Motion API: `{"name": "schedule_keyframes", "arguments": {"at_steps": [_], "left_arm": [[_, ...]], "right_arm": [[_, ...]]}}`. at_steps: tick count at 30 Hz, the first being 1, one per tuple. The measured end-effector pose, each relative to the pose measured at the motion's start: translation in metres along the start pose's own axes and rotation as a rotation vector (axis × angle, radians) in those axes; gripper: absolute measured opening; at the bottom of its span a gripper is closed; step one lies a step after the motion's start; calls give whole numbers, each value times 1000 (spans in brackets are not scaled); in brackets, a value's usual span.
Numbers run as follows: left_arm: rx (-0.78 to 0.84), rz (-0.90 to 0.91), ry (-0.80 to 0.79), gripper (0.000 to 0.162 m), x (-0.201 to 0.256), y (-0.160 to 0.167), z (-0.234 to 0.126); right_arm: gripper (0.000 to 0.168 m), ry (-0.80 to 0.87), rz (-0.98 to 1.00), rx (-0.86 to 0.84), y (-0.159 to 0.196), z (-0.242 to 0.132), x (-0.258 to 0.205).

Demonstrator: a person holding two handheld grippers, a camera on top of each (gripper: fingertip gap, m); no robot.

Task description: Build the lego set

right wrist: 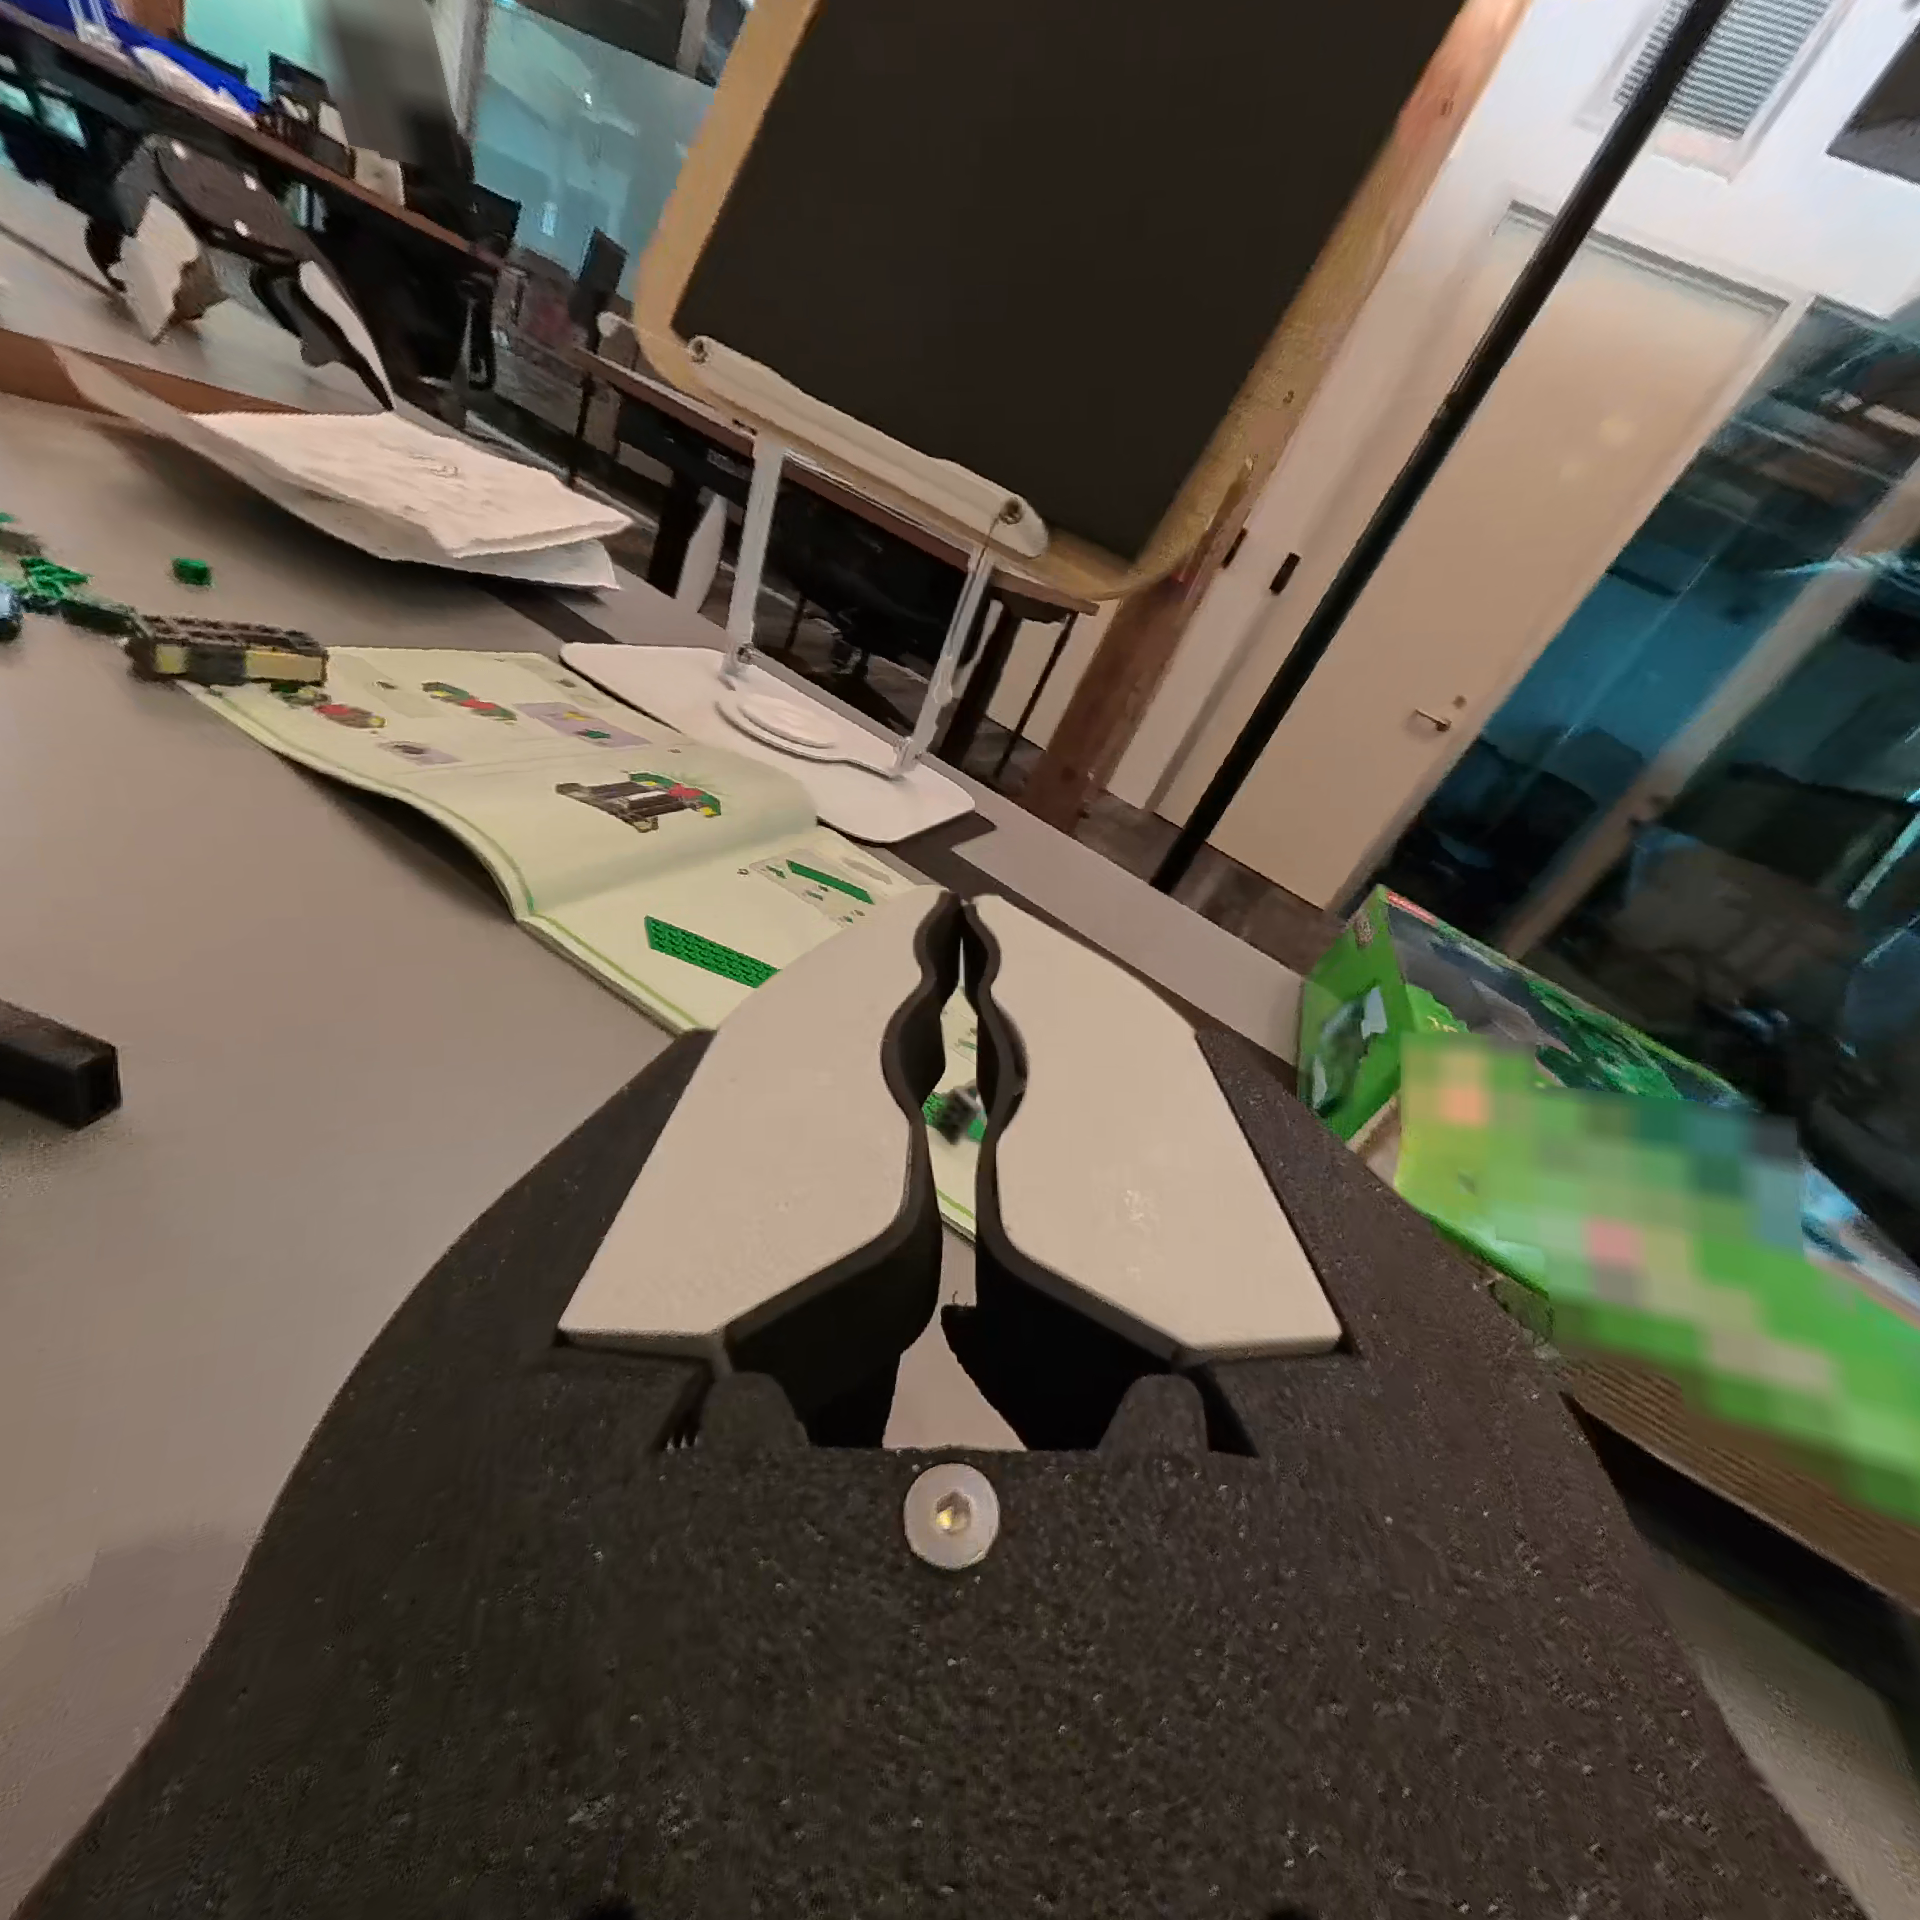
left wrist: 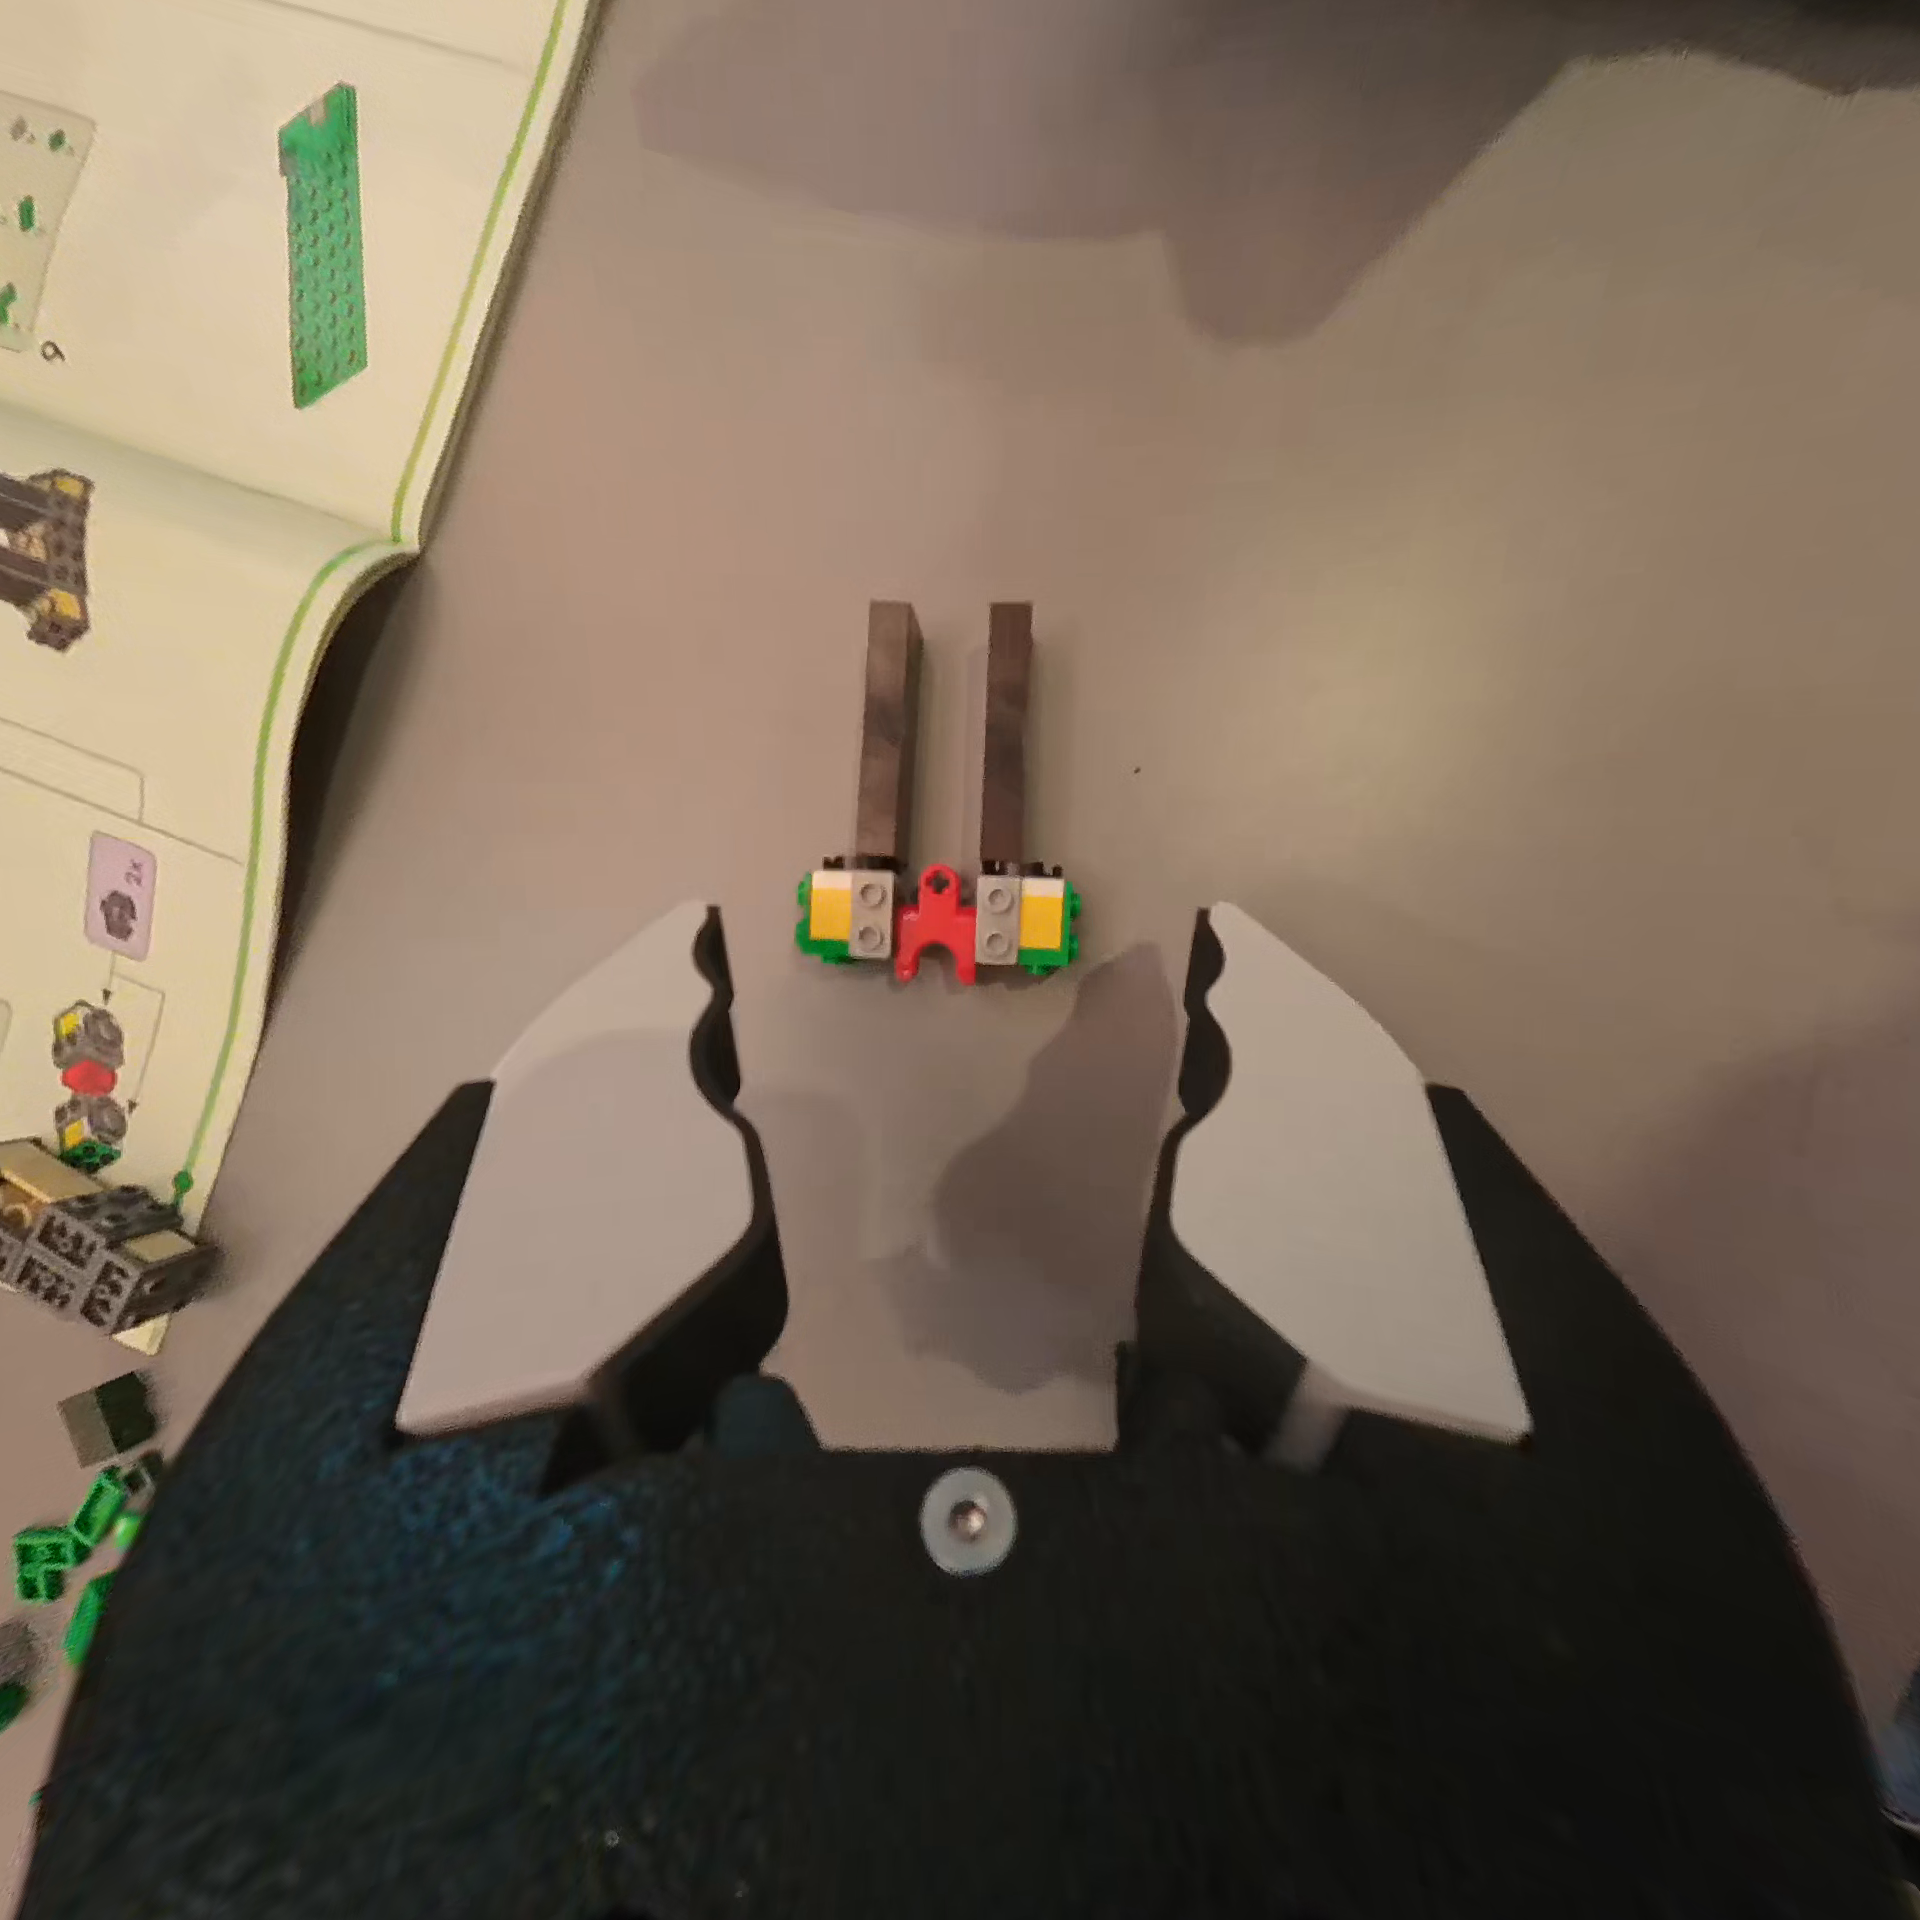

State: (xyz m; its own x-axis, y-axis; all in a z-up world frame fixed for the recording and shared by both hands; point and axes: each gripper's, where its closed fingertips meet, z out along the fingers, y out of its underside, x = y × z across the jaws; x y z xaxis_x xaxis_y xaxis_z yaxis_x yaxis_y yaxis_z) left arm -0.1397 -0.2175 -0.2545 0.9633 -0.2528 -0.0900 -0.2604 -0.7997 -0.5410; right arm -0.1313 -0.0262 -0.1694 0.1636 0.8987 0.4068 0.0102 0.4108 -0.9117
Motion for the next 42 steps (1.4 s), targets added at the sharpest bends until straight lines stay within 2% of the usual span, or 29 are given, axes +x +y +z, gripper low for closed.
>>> {"name": "schedule_keyframes", "arguments": {"at_steps": [4, 8, 12, 14, 18, 21, 26, 33, 37, 39, 42], "left_arm": [[3, -15, 34, 85, 1, 6, 5], [0, -4, 66, 80, 2, 7, 11], [-39, 22, 79, 68, 3, 11, 18], [-31, 19, 104, 59, 6, 10, 19], [-7, 19, 82, 59, 3, 8, 19], [94, 21, 16, 59, -4, -3, 16], [452, -52, -67, 58, -16, -47, -10], [624, -60, -189, 58, -30, -63, -26], [686, 1, -355, 58, -38, -73, -36], [701, 53, -457, 58, -41, -80, -41], [732, 145, -578, 58, -37, -93, -46]], "right_arm": [[10, -99, 39, 46, -6, -1, -9], [28, -413, 105, 127, -21, -8, -53], [39, -609, 220, 153, -31, -17, -74], [44, -677, 281, 157, -34, -21, -78], [49, -739, 381, 157, -37, -24, -77], [51, -736, 442, 166, -39, -23, -70], [54, -758, 537, 168, -43, -22, -66], [52, -799, 618, 45, -30, -16, -77], [45, -949, 831, -106, -29, -20, -95], [42, -1032, 1023, -211, -30, -23, -104], [42, -1140, 1392, -248, -43, -22, -110]]}}
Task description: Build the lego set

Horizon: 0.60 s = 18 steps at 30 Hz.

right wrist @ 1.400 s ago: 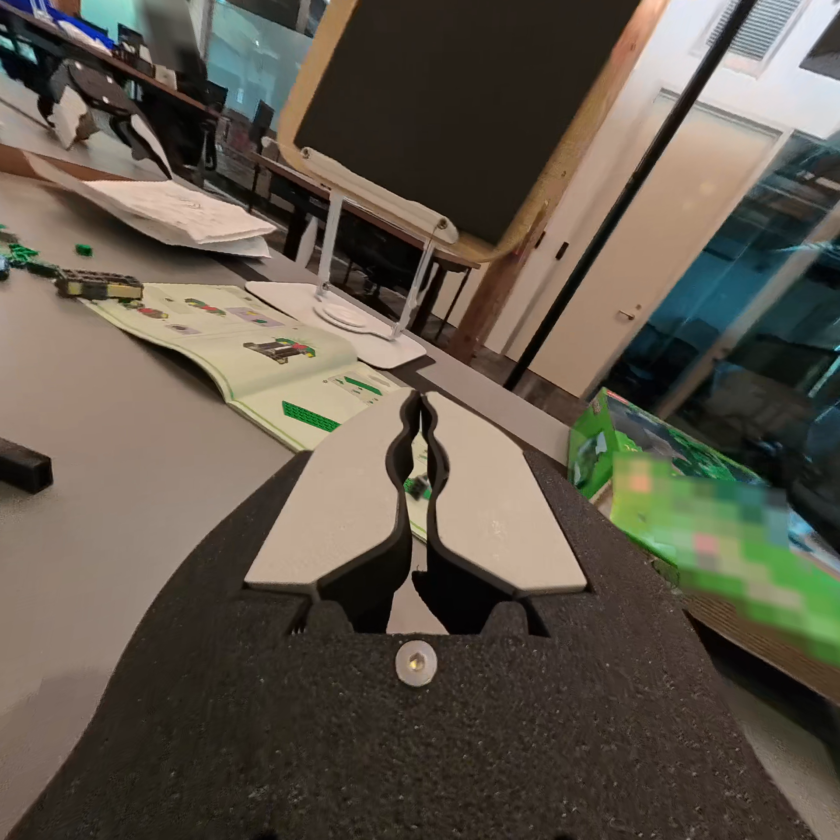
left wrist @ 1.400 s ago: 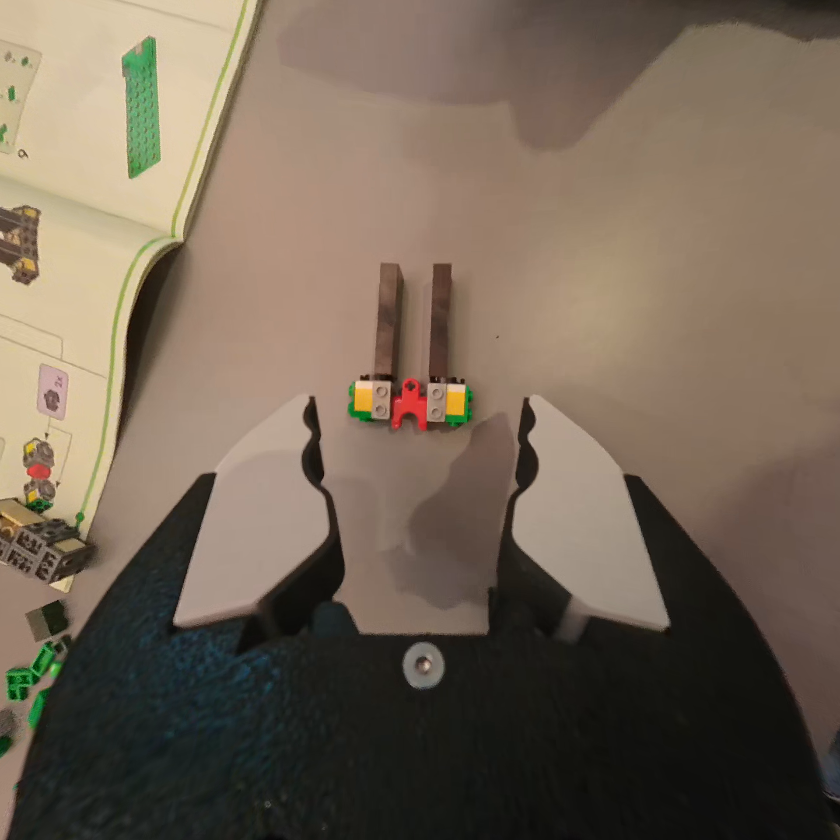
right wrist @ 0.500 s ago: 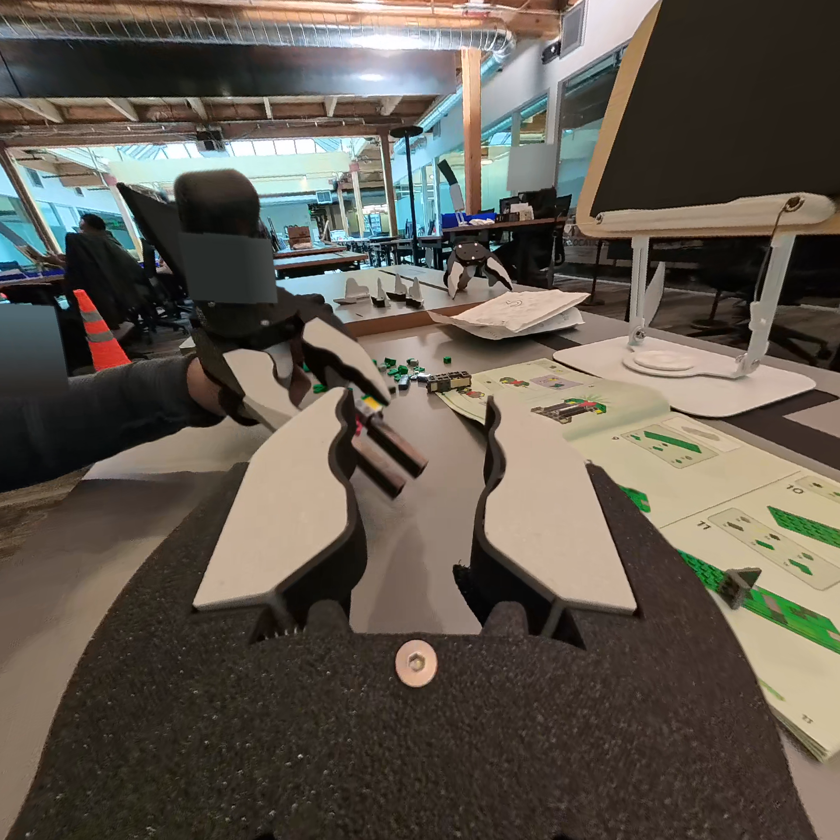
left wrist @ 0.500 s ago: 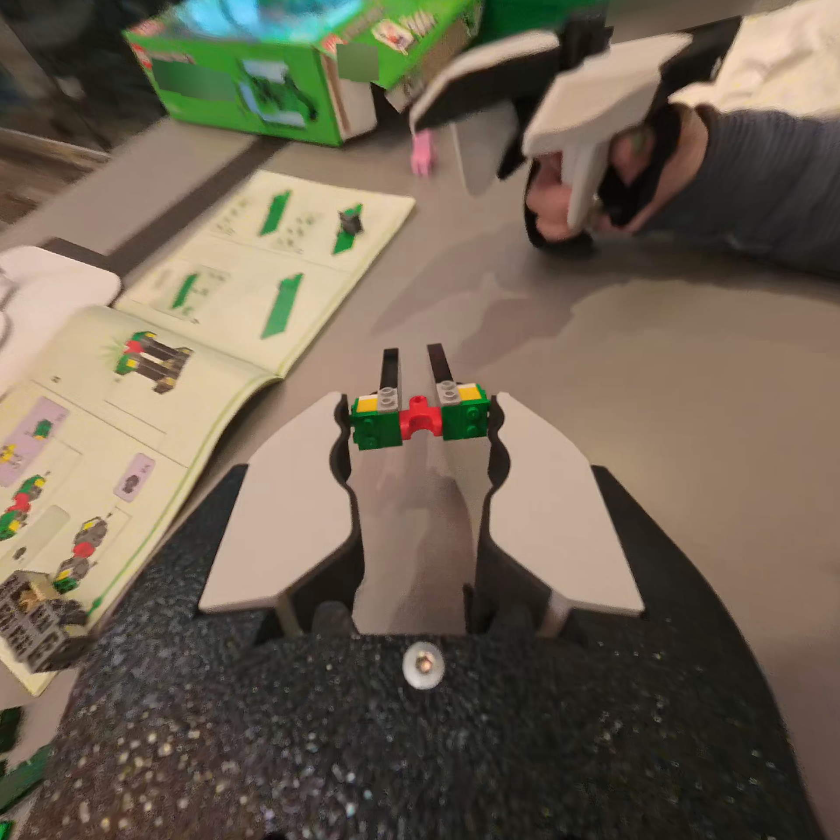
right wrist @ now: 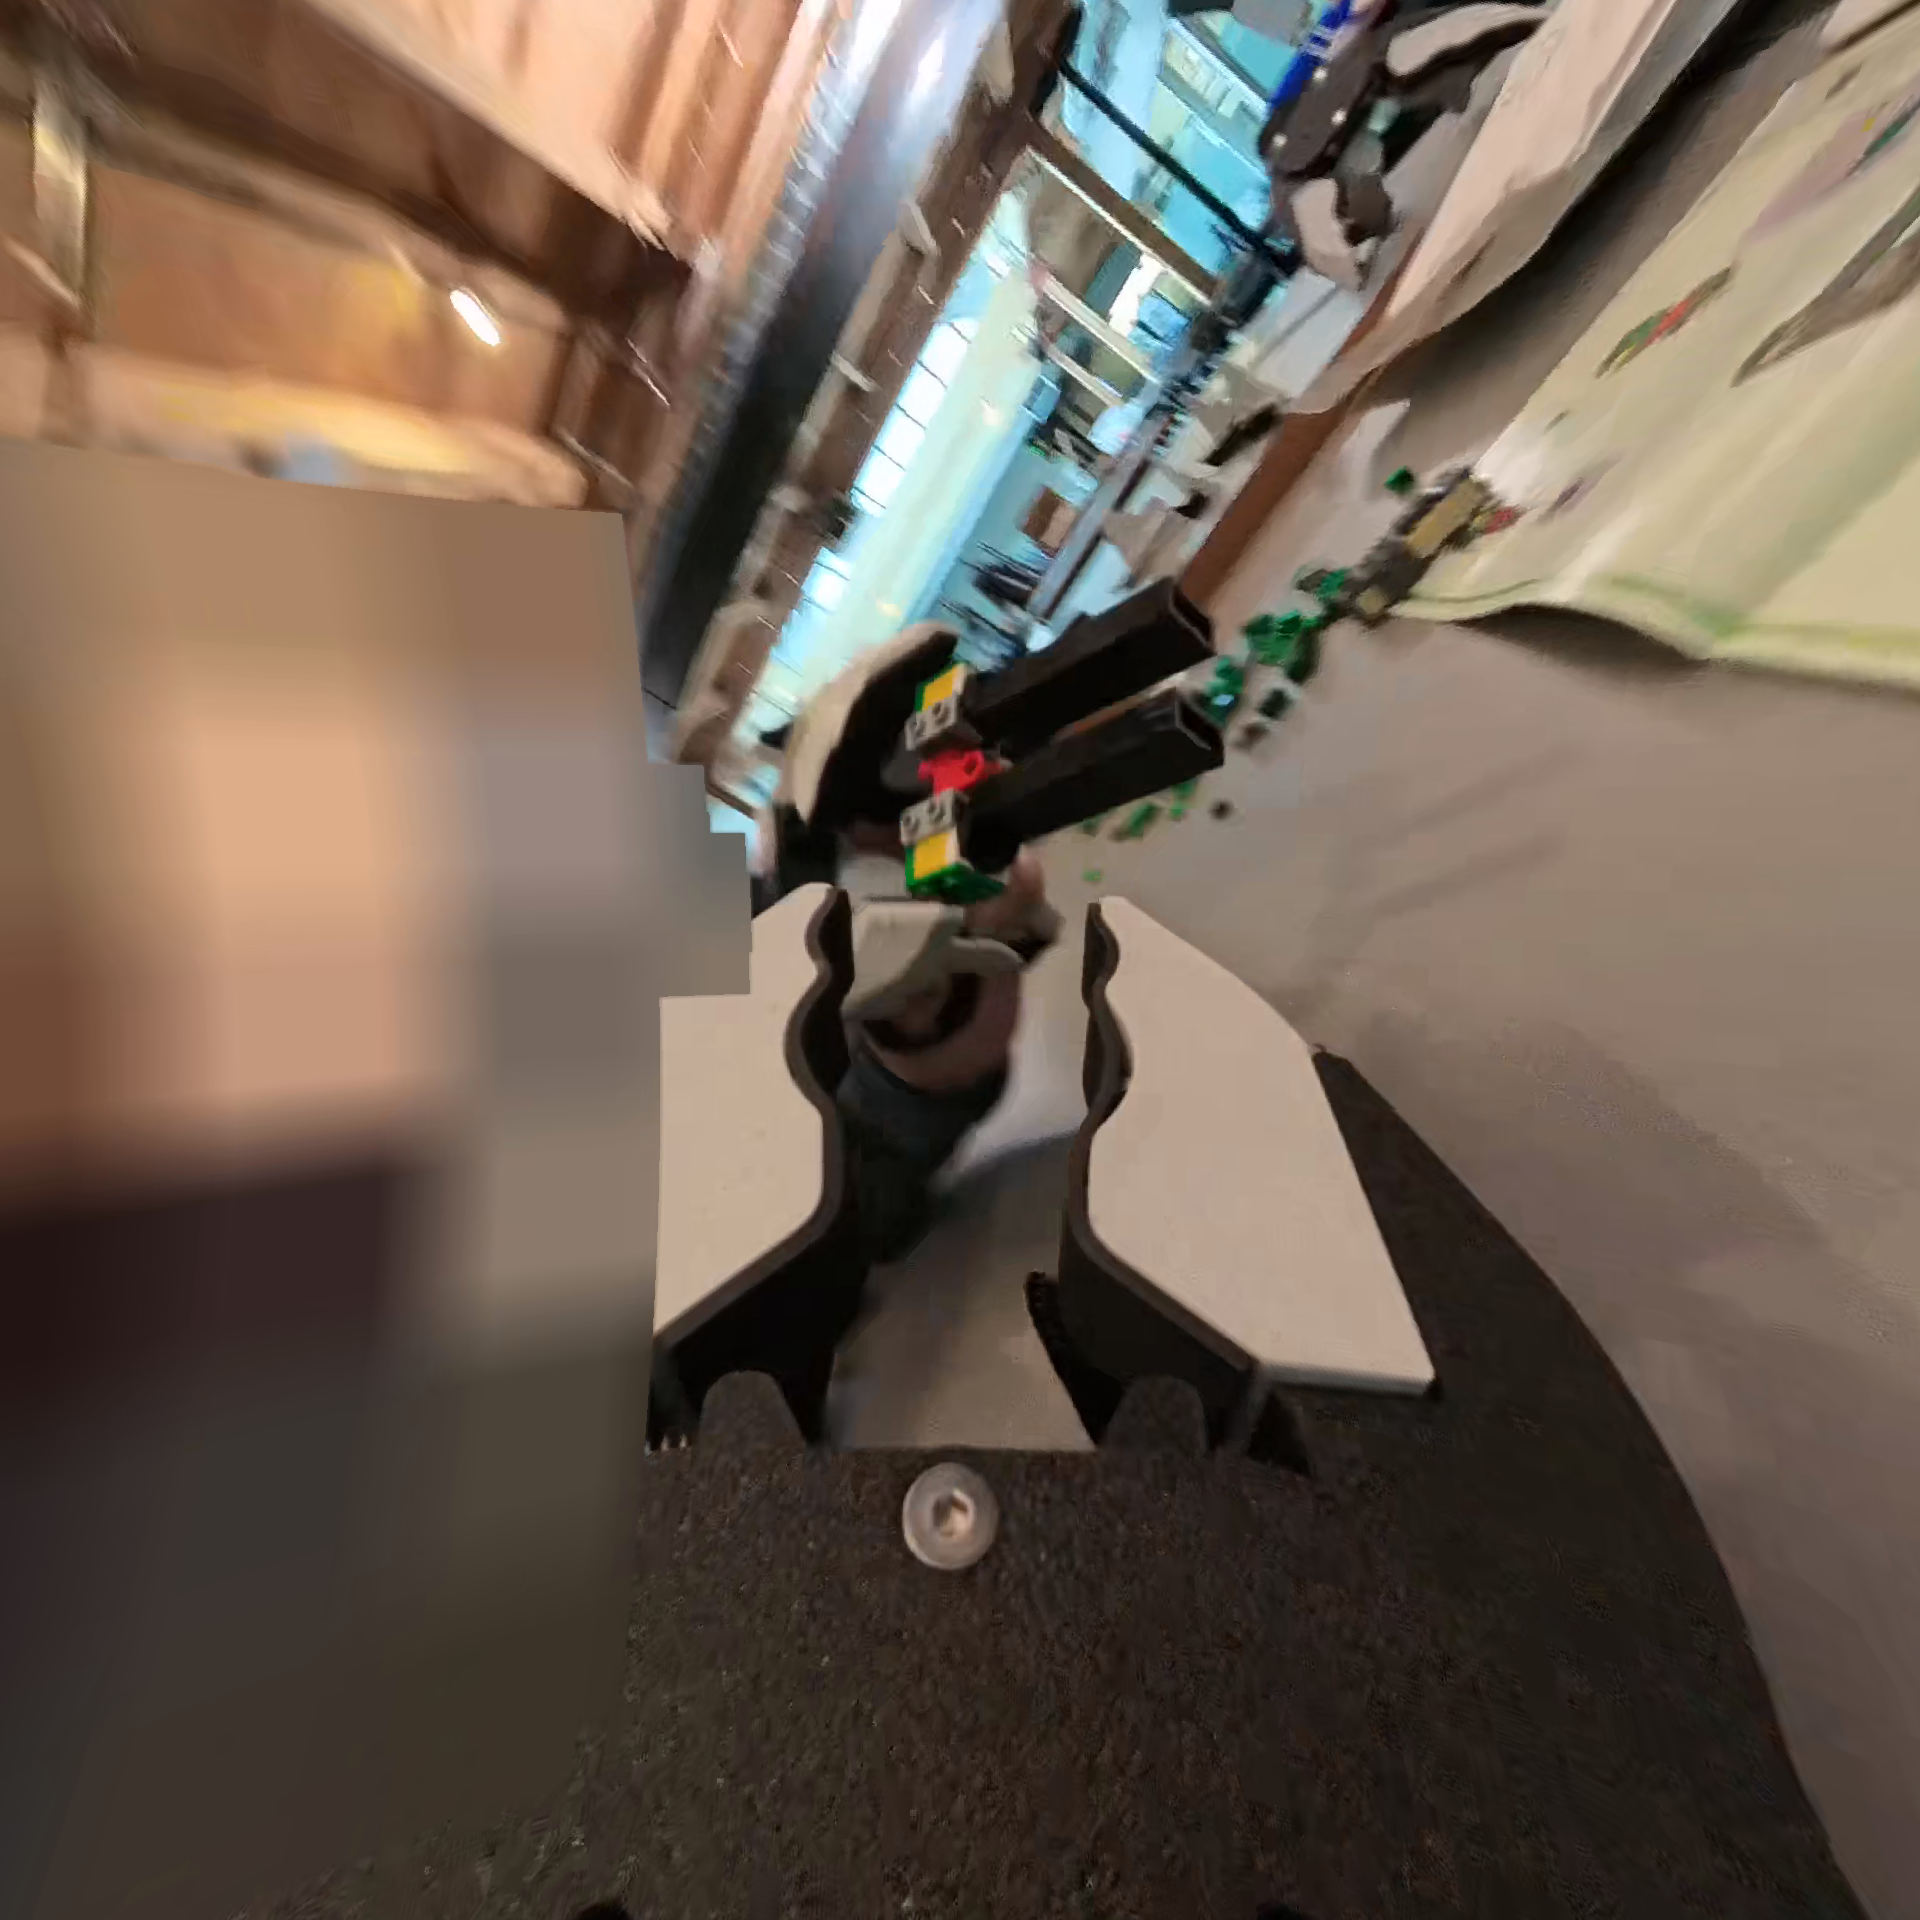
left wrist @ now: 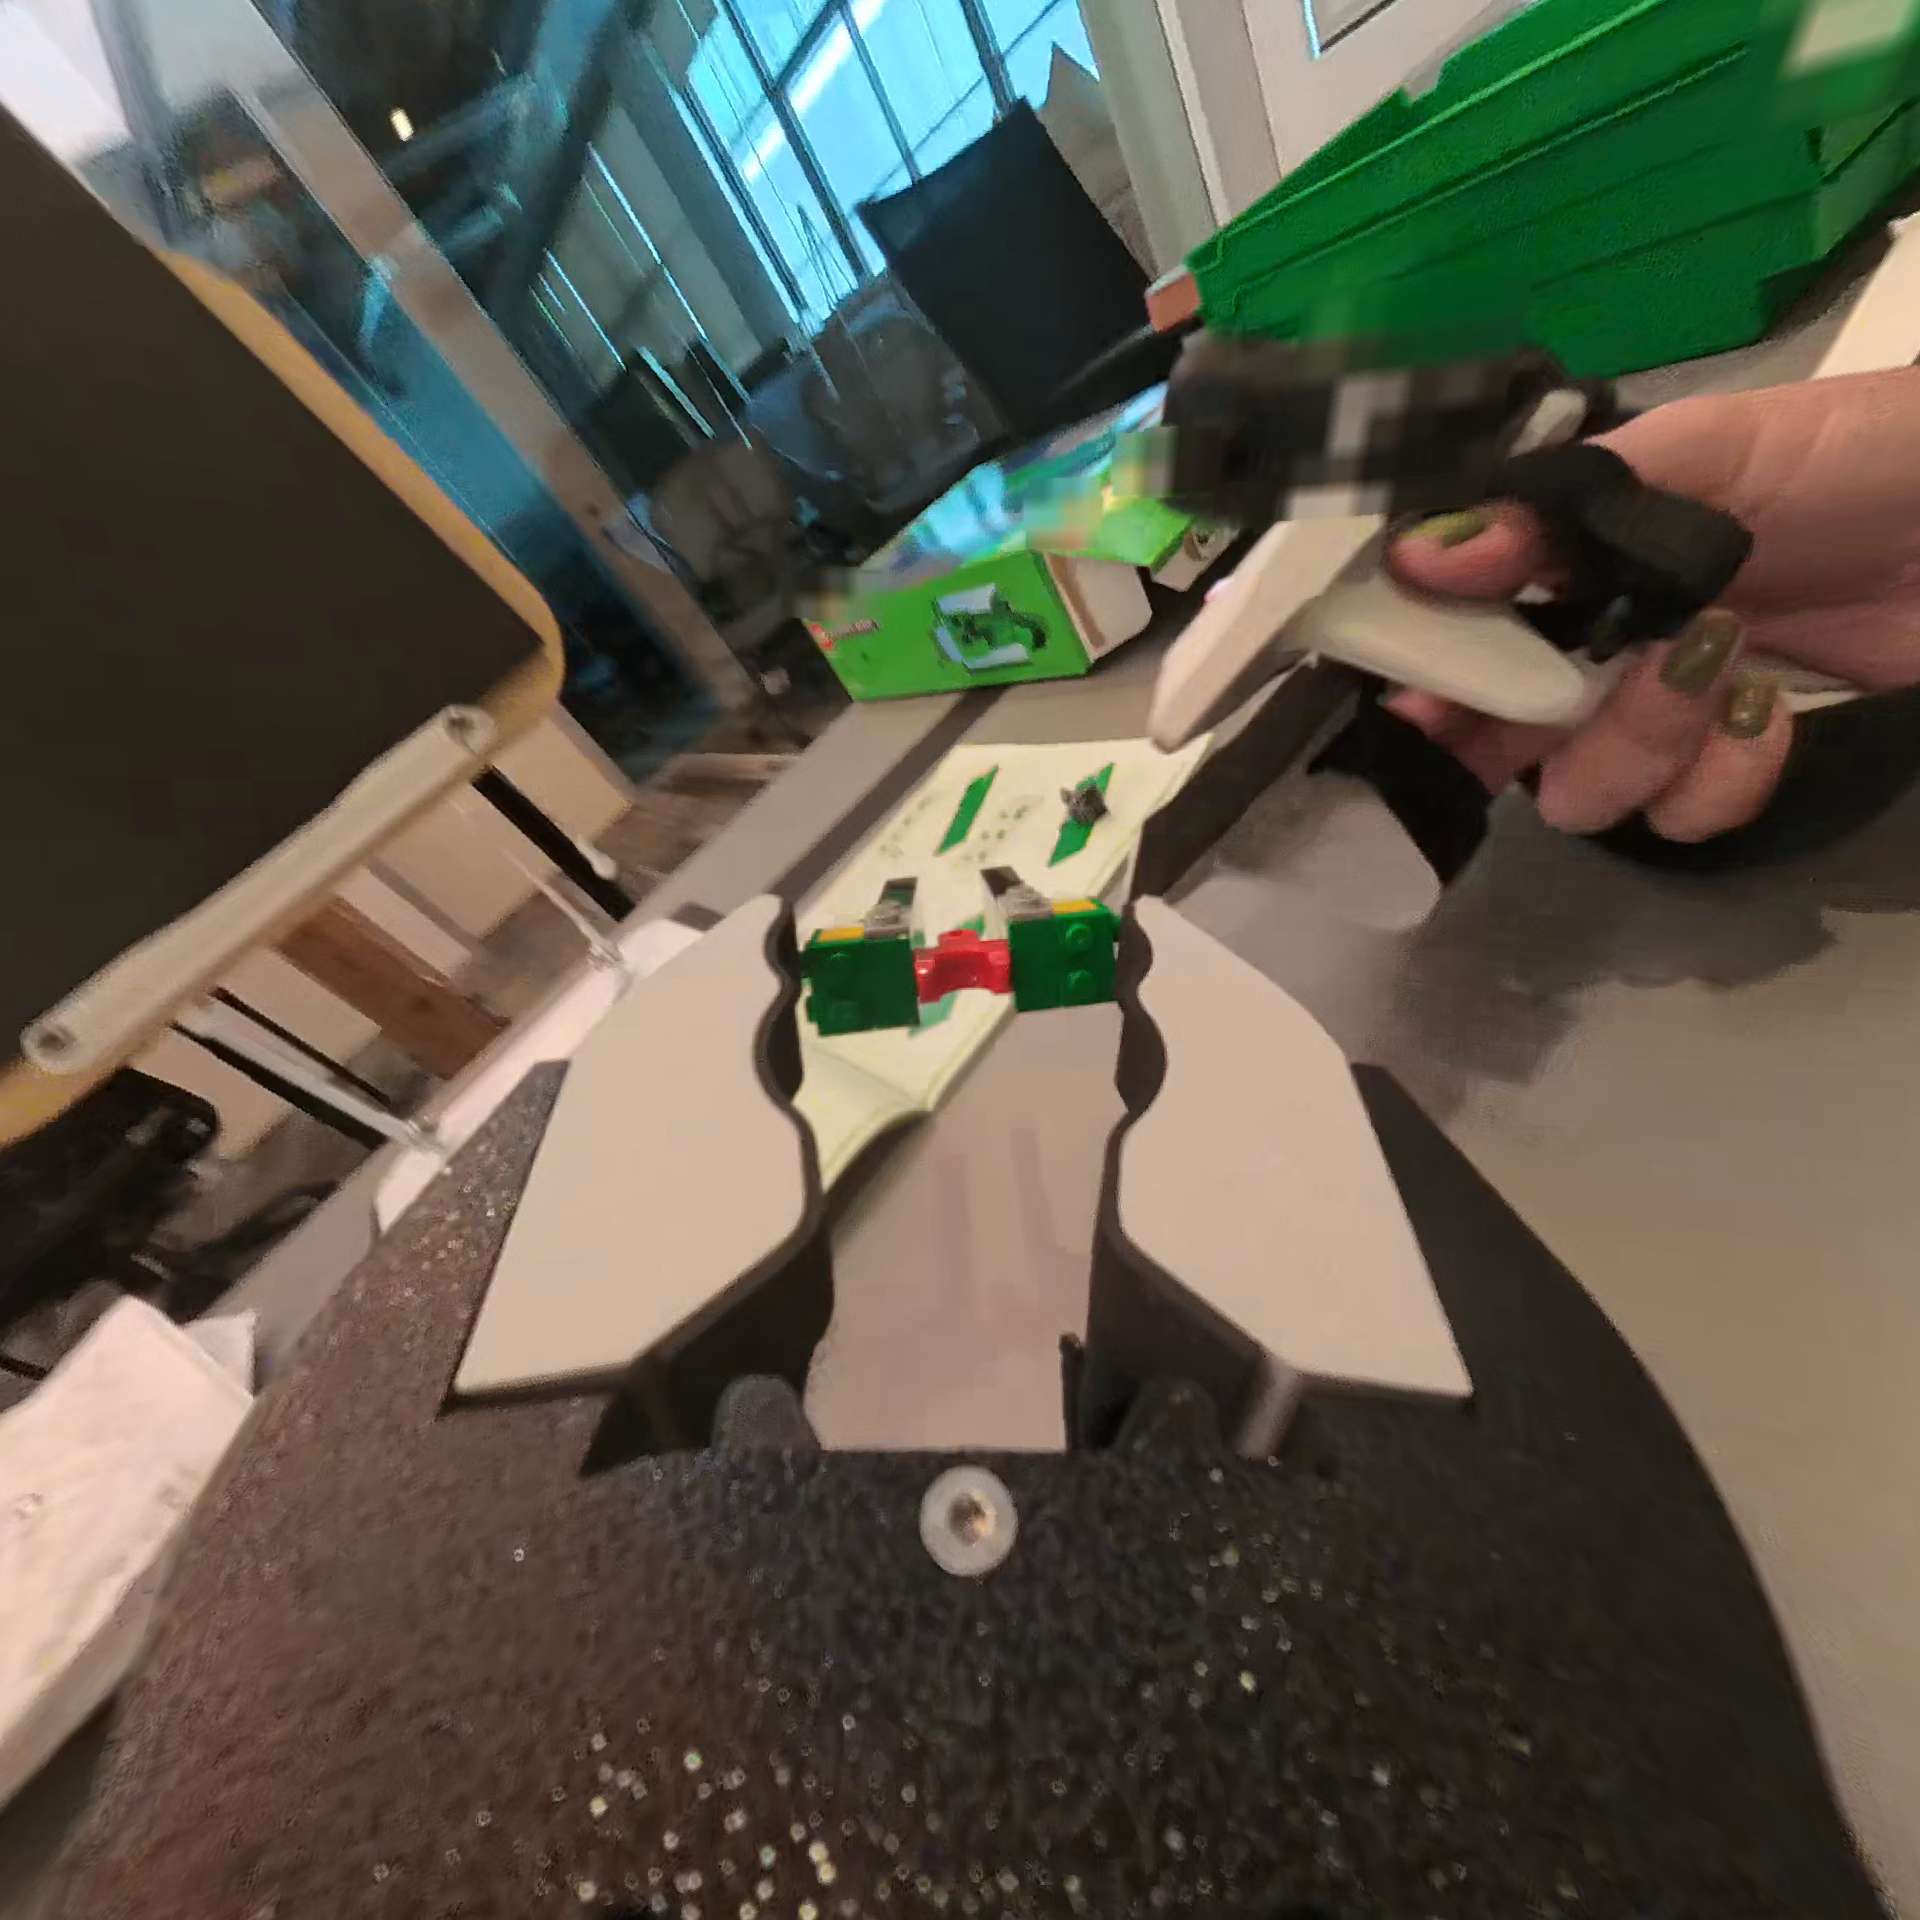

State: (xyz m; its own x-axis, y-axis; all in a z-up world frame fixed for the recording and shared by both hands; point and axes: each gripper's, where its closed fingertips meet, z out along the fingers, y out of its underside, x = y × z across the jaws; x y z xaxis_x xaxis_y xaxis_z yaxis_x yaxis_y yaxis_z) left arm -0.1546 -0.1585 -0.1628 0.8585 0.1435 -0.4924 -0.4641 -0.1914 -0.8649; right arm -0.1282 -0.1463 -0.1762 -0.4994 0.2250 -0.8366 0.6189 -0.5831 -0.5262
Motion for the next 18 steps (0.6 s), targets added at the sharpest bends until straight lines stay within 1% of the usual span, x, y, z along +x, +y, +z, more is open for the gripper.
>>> {"name": "schedule_keyframes", "arguments": {"at_steps": [1, 2, 7, 10, 13, 14, 18], "left_arm": [[20, 33, -13, 58, 3, -5, 2], [38, 59, -21, 58, 6, -10, 3], [98, 114, -23, 58, 20, -23, 8], [112, 134, -33, 58, 22, -26, 8], [116, 134, -28, 60, 24, -24, 7], [120, 127, -17, 62, 26, -24, 8], [133, 97, 27, 69, 30, -20, 8]], "right_arm": [[42, -43, 65, 35, -2, 2, -2], [42, -50, 113, 57, -3, 3, 1], [42, -85, 162, 134, -10, 4, -1], [35, -142, 175, 195, -18, 0, -7], [19, -217, 208, 238, -24, -5, -10], [16, -240, 216, 243, -25, -6, -11], [16, -218, 167, 230, -24, -8, -8]]}}
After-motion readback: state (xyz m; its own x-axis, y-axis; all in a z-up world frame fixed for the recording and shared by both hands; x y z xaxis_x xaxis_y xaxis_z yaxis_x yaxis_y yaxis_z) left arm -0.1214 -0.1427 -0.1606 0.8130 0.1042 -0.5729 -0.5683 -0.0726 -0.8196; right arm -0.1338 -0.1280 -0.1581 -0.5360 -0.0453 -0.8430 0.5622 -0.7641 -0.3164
